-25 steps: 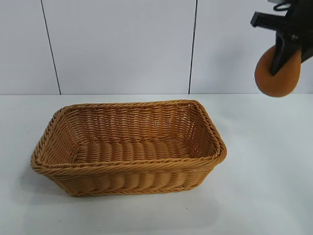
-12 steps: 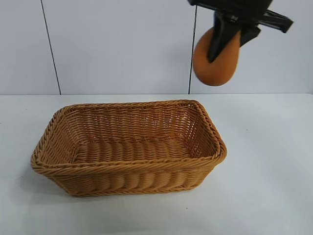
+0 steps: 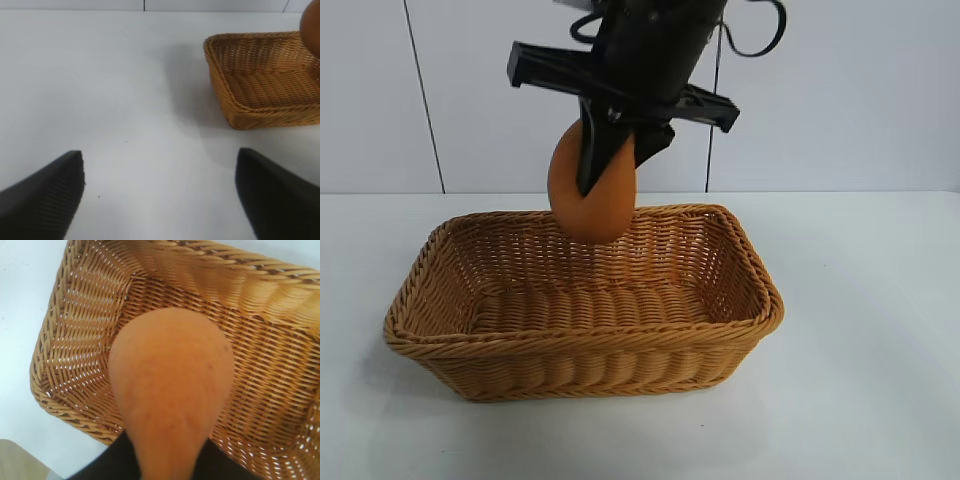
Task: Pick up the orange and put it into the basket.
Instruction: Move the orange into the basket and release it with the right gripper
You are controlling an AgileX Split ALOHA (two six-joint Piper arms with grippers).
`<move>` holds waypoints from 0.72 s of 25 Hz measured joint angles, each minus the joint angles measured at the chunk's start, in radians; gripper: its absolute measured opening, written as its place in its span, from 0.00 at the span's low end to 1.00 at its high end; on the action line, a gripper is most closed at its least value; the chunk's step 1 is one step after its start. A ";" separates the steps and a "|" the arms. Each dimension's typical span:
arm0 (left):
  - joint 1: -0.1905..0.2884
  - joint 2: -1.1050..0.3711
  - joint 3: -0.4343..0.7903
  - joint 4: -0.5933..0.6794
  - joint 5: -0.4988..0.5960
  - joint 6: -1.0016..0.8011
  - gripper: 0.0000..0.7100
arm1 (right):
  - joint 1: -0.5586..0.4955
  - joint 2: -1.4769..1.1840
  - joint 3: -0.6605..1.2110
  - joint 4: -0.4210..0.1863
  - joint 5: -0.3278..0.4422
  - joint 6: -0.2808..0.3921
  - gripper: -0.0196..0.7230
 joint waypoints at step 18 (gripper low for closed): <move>0.000 0.000 0.000 0.000 0.000 0.000 0.83 | 0.004 0.181 -0.009 -0.010 -0.002 0.004 0.25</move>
